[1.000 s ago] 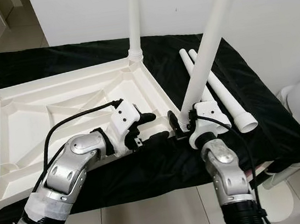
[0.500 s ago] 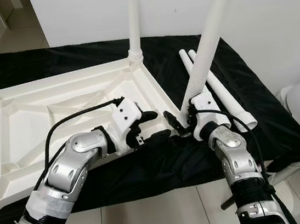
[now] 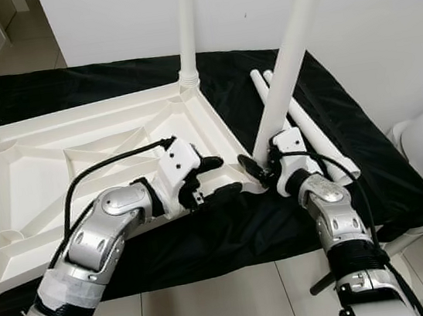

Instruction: Building children table

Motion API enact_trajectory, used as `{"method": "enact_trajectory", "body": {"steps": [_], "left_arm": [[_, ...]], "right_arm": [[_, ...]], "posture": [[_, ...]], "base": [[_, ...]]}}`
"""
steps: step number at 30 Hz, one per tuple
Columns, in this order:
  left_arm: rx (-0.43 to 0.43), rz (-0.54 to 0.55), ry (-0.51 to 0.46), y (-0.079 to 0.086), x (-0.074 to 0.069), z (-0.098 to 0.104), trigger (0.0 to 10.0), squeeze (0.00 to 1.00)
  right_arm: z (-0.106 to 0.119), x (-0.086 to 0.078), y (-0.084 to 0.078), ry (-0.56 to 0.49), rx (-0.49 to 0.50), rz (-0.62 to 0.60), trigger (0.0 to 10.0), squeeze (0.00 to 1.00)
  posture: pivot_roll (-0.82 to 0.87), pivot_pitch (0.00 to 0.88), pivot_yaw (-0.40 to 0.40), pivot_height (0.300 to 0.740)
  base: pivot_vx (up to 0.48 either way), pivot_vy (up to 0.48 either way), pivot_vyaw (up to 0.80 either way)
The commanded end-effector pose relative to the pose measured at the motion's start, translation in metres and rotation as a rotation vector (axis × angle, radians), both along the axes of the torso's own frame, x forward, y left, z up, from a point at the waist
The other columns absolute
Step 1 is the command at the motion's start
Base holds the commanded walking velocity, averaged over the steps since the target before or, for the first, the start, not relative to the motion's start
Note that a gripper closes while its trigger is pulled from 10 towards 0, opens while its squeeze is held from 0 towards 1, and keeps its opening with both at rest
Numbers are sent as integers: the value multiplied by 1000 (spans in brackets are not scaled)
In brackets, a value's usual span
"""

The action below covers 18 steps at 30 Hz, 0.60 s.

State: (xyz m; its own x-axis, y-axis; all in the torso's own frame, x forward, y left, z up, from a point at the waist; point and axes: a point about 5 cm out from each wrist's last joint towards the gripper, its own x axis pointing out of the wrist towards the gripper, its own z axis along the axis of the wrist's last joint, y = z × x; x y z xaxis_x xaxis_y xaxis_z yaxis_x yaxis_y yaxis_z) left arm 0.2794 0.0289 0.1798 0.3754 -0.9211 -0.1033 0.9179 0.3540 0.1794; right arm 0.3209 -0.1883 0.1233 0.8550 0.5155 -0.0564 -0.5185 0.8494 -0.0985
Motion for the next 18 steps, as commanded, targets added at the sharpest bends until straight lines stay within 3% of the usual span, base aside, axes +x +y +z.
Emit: {"method": "enact_trajectory", "body": {"steps": [1, 2, 3, 13, 18], "left_arm": [[-3, 45, -12, 1, 2, 2, 10000, 0], [-3, 45, -12, 1, 2, 2, 10000, 0], [-3, 45, -11, 1, 2, 3, 10000, 0], [-1, 47, -12, 2, 2, 2, 10000, 0], [-1, 47, -14, 2, 3, 2, 10000, 0]], "right_arm": [[-18, -5, 3, 77, 10, -1, 4824, 0], [-18, -5, 3, 77, 10, -1, 4824, 0], [-20, -5, 2, 84, 6, -22, 10000, 0], [-22, -4, 7, 101, 26, -187, 10000, 0], [-16, -5, 23, 95, 93, -339, 10000, 0]], "posture": [[58, 0, -70, 740], [58, 0, -70, 740], [59, 0, -72, 740], [65, 0, -78, 740], [68, 0, -82, 740]], "base": [[0, 0, 0], [0, 0, 0], [0, 0, 0], [0, 0, 0], [0, 0, 0]]}}
